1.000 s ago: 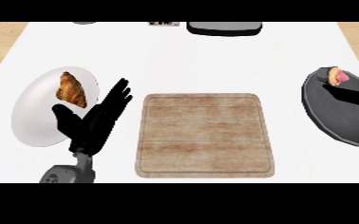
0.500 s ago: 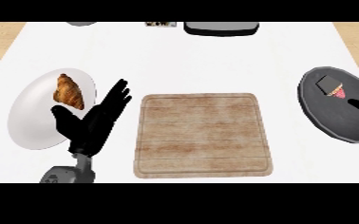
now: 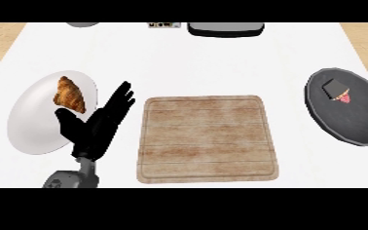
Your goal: Pick the cupcake from the cutting board and place it in the pan
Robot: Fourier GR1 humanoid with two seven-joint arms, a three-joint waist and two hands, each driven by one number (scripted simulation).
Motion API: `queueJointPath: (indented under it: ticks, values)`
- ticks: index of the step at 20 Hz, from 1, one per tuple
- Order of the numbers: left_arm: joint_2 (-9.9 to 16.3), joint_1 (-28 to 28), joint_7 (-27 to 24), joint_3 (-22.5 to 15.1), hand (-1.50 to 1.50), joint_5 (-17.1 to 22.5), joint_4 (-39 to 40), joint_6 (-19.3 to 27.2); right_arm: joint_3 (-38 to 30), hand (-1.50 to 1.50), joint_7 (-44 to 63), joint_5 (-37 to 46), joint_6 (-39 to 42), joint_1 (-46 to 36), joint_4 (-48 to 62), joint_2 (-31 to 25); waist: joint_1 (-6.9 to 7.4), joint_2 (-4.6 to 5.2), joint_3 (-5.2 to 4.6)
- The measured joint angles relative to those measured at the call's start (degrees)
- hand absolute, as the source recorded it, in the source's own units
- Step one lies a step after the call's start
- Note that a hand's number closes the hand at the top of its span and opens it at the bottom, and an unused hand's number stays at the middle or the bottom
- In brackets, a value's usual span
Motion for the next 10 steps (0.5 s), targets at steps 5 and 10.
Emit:
queueJointPath:
  ticks: [5,10]
  values:
    - [-0.40,0.69,0.38,0.08,0.00,-0.33,-0.96,-0.13,-0.16,-1.50,-2.65,-0.06,3.87,4.16,0.28,-2.21,-0.26,-0.17,-0.06]
    - [0.01,0.14,0.04,1.42,0.00,0.09,0.28,-1.34,0.54,-1.50,-3.93,0.75,4.55,6.59,-0.05,-2.49,-0.35,-0.20,-0.06]
